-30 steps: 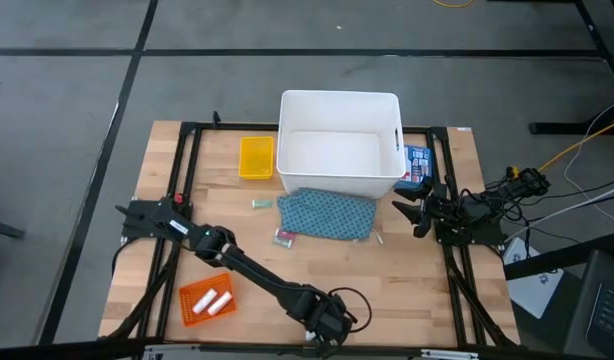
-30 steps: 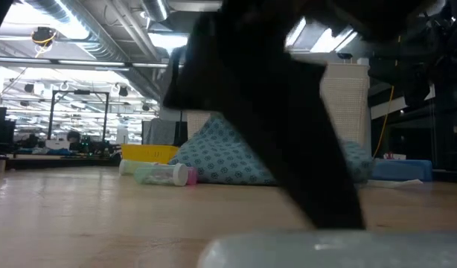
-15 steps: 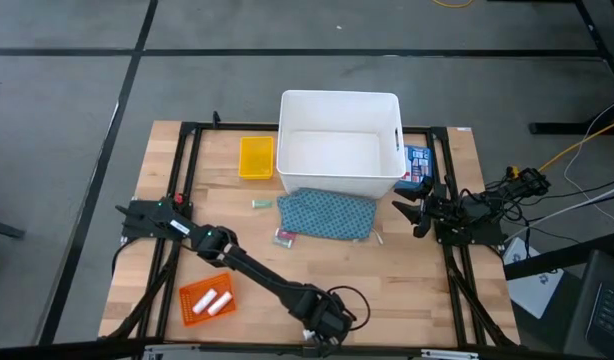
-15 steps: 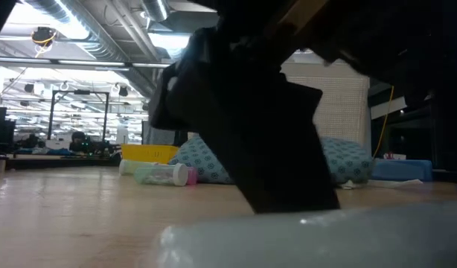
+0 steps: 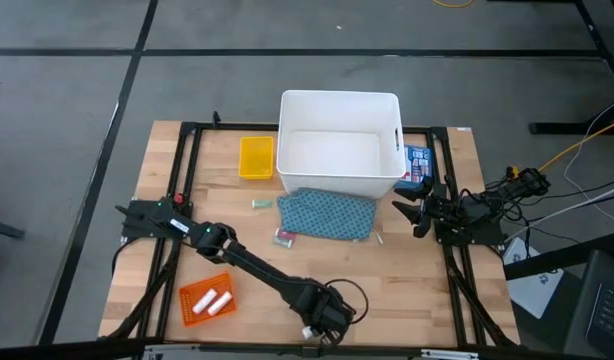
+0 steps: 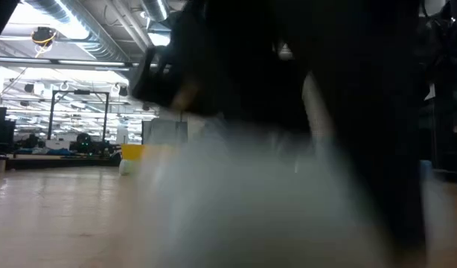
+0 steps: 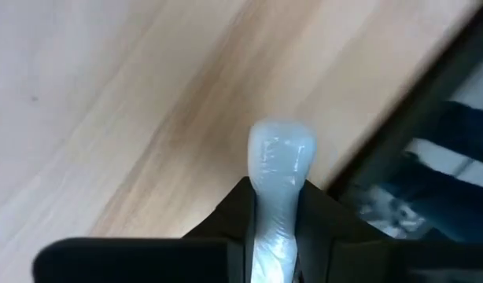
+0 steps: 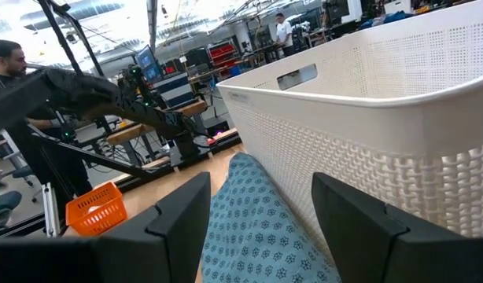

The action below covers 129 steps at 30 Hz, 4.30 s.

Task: Pick & place medical supplies in basket/bin
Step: Put the white gauze into the orange bin, then put the top light green bottle into the yellow bin

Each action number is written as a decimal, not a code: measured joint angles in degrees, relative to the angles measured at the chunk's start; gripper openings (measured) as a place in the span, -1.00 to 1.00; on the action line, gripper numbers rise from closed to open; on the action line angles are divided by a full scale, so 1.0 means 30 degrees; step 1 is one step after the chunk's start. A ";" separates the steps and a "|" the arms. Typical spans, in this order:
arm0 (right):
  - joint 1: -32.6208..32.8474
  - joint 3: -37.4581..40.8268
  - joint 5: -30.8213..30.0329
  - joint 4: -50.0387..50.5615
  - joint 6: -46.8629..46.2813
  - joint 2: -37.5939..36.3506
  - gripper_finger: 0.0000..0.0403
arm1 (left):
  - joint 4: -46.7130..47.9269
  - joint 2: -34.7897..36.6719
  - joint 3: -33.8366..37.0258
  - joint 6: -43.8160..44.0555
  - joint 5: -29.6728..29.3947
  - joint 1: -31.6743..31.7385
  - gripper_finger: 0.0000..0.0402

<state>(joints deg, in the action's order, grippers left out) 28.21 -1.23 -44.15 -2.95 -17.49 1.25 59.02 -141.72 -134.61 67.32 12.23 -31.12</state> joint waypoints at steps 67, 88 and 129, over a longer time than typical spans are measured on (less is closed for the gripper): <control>0.0000 0.0000 0.0083 -0.0134 -0.1607 0.0009 0.11 | 0.0319 1.9452 2.2686 1.0920 -0.5223 -0.8749 -0.71; 0.0000 0.0000 0.0003 0.0005 -0.1959 0.0009 0.11 | -0.2643 2.0091 2.6389 1.2980 -0.6268 -0.8719 -0.10; -0.0015 -0.0509 0.2014 -1.0589 -1.1510 0.1759 0.11 | -1.3609 2.0062 2.2545 0.1572 -2.5827 -0.4926 -0.01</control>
<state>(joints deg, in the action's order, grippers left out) 28.16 -2.76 -38.11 -34.72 -52.01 6.53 18.19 -81.54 -66.97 72.04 -65.25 -45.90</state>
